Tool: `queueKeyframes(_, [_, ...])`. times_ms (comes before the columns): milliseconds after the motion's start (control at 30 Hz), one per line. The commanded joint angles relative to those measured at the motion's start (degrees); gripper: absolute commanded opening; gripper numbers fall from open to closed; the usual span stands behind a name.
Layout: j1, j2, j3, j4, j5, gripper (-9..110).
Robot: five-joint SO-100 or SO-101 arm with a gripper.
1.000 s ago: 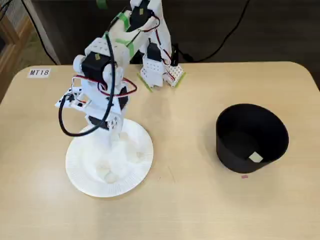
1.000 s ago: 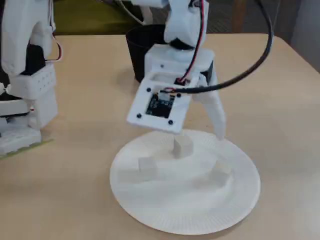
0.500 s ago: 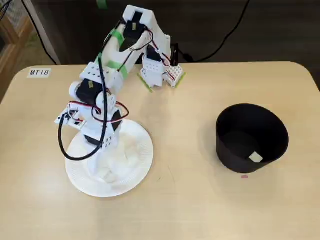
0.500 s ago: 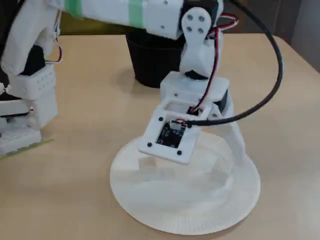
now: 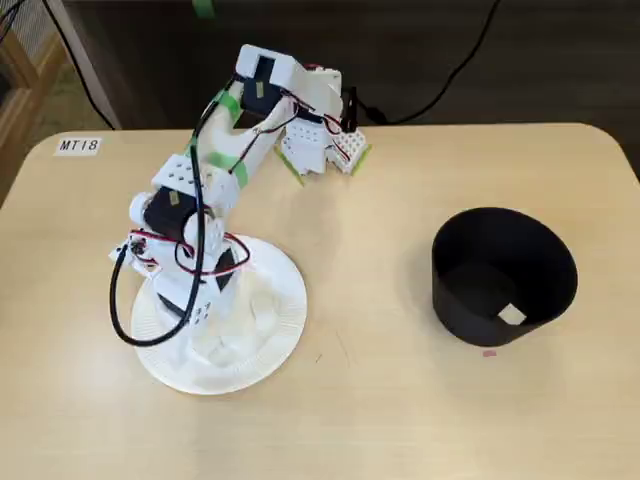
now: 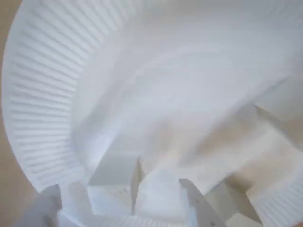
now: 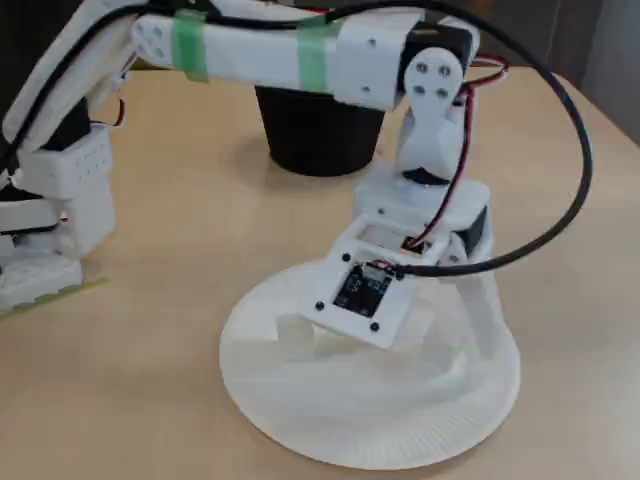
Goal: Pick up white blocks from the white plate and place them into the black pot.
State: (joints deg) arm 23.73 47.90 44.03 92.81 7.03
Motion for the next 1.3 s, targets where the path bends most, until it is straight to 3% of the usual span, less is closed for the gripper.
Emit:
queueKeyframes(0, [-0.97,-0.7,-4.04,0.62,0.18,33])
queueKeyframes(167, [-0.88,-5.71,-9.93,0.62,0.97,24])
queueKeyframes(333, [-0.53,-11.78,-19.78,0.79,3.43,-2])
queueKeyframes(633, [-0.26,-10.2,-27.33,2.02,1.41,-2])
queueKeyframes(833, [-0.18,-13.71,-59.59,-0.53,2.64,-2])
queueKeyframes(1067, [-1.58,-4.04,-60.12,-14.41,2.64,-2])
queueKeyframes(1267, [-3.87,4.13,-60.12,-16.79,1.58,-2])
